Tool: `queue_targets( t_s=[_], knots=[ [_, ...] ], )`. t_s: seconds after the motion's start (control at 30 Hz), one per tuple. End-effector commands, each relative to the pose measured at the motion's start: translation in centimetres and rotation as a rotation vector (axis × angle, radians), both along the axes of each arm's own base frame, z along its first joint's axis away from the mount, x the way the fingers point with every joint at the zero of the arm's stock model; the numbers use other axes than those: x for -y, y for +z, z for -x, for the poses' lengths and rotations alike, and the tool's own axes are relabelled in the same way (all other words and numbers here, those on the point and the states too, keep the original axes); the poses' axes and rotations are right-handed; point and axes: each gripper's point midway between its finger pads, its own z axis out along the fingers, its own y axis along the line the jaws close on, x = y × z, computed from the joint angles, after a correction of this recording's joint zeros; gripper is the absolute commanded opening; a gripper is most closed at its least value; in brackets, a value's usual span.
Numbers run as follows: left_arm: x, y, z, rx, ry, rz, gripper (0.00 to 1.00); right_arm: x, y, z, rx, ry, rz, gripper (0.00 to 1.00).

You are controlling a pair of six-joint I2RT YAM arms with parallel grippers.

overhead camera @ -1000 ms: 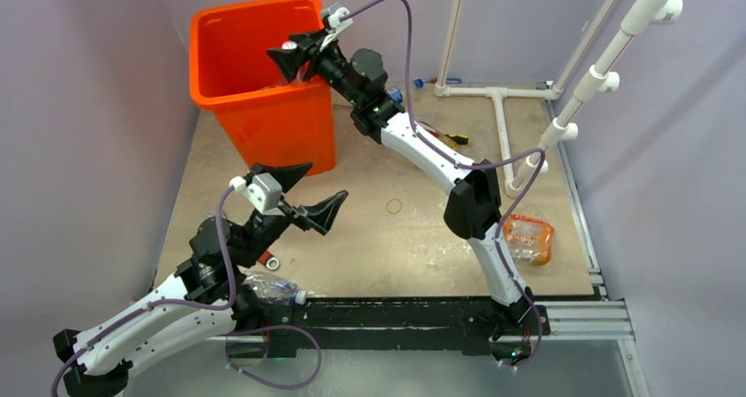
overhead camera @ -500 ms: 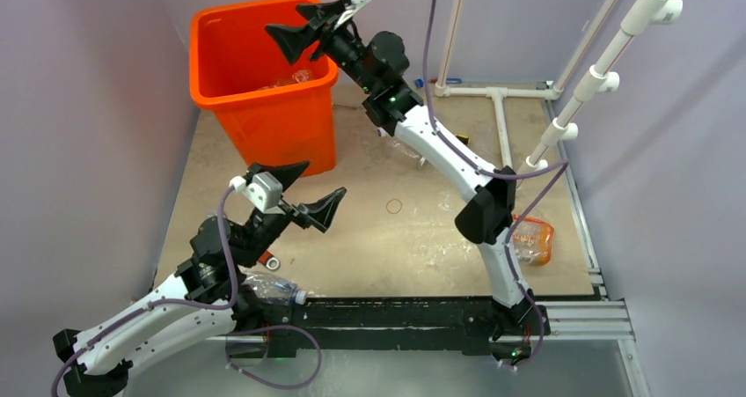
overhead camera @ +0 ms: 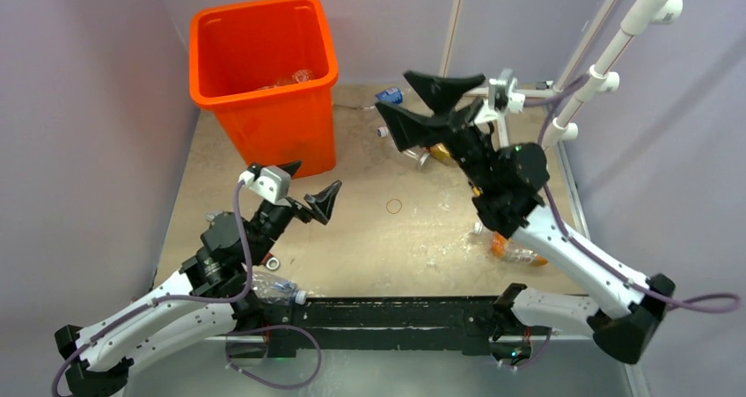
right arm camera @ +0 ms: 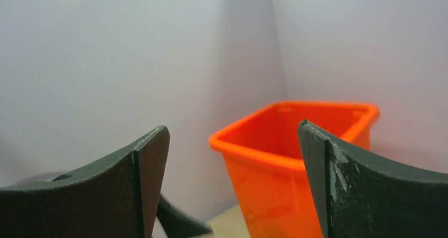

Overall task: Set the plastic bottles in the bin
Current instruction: Place the plastic bottle in the trash bin.

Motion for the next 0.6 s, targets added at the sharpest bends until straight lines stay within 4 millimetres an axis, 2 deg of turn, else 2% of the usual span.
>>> queue_targets(
  t_s=[0.0,0.17,0.27,0.37,0.43,0.5,0.57],
  knots=[
    [-1.5,1.8,-0.2,0.040,0.062,0.029,0.95,1.1,-8.3,-0.3,-0.154,-0.052,0.098,0.93],
    [-2.2,1.8,-0.5,0.037,0.099,0.032,0.95,1.5,-17.2,1.8,-0.295,0.012,0.241,0.90],
    [-2.7,1.8,-0.7,0.032,0.130,0.038,0.95,0.7,-22.2,3.2,-0.376,0.099,0.316,0.87],
    [-3.3,1.9,-0.8,0.044,0.158,0.025,0.94,-0.9,-28.0,5.3,-0.463,0.214,0.400,0.83],
    [-3.6,2.0,-0.8,0.048,0.167,0.022,0.94,-2.7,-31.2,7.5,-0.505,0.302,0.457,0.80],
    [-3.7,1.9,-0.8,0.048,0.173,0.021,0.94,-4.7,-34.0,9.5,-0.539,0.363,0.519,0.76],
    [-3.7,1.9,-0.8,0.046,0.175,0.019,0.94,-6.7,-36.0,11.3,-0.544,0.410,0.583,0.75]
  ],
)
